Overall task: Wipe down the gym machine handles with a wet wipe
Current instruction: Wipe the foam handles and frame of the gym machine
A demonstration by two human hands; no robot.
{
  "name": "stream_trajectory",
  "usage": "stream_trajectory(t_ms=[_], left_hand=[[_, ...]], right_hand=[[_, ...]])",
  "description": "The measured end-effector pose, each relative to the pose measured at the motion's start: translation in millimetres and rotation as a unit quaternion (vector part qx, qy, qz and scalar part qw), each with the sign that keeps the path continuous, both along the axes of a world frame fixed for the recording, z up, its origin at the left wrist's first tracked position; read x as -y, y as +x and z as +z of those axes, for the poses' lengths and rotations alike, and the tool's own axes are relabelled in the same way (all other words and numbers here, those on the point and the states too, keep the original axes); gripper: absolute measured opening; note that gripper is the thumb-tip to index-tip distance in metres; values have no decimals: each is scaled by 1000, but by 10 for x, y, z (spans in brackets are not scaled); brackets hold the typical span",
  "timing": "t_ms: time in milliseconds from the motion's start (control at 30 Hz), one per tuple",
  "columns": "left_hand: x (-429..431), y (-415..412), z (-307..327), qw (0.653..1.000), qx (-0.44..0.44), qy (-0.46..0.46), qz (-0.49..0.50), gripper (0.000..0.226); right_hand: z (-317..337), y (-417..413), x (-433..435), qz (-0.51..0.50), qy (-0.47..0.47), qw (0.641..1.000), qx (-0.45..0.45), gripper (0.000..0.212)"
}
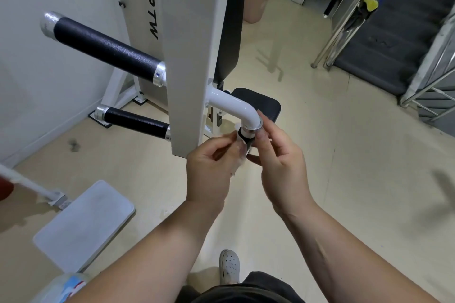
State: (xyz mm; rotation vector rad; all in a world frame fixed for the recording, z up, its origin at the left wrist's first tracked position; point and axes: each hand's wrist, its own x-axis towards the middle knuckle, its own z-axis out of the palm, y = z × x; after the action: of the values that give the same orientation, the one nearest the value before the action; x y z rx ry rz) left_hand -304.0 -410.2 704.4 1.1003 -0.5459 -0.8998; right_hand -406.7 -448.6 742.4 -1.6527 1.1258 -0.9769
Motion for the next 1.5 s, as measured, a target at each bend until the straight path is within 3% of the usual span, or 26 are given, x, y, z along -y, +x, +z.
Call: stream_trajectory(t_ms=[67, 267, 467, 567, 733, 800, 1000, 1100, 1233, 1367, 1500], left_hand=[[8, 16, -30, 999, -16, 4, -32, 23], [92, 96, -213, 995, 53, 41, -74, 35], [214, 70, 49, 993, 112, -32, -13, 7], [195, 90, -213, 991, 124, 14, -52, 17], [108, 77, -641, 987, 72, 126, -75, 40], [159, 89, -622, 980, 111, 145, -75, 36], [281, 88, -80, 983, 181, 32, -19, 16], [268, 92, -252, 985, 153, 75, -38, 12], [232, -8, -602, 967, 180, 178, -16, 15], [235, -94, -375, 976, 176, 129, 10, 5], [250, -181, -21, 981, 168, 60, 79, 15]], right_hand=[[70, -9, 35, -1, 3, 1000, 14, 28], [106, 60, -4, -5, -9, 1000, -13, 29], [131, 64, 52, -9, -9, 999, -32, 29], [134, 53, 54, -4, -14, 999, -45, 28], [99, 38, 39, -5, -9, 999, -30, 29], [109, 46, 64, -4, -7, 1000, -21, 28], [109, 35, 177, 32, -18, 999, -6, 27], [132, -15, 205, 44, -4, 999, 9, 25], [187, -82, 276, 70, 16, 997, 4, 24], [216, -147, 353, 105, 24, 994, -4, 20], [198, -150, 417, 133, 35, 991, 2, 18]])
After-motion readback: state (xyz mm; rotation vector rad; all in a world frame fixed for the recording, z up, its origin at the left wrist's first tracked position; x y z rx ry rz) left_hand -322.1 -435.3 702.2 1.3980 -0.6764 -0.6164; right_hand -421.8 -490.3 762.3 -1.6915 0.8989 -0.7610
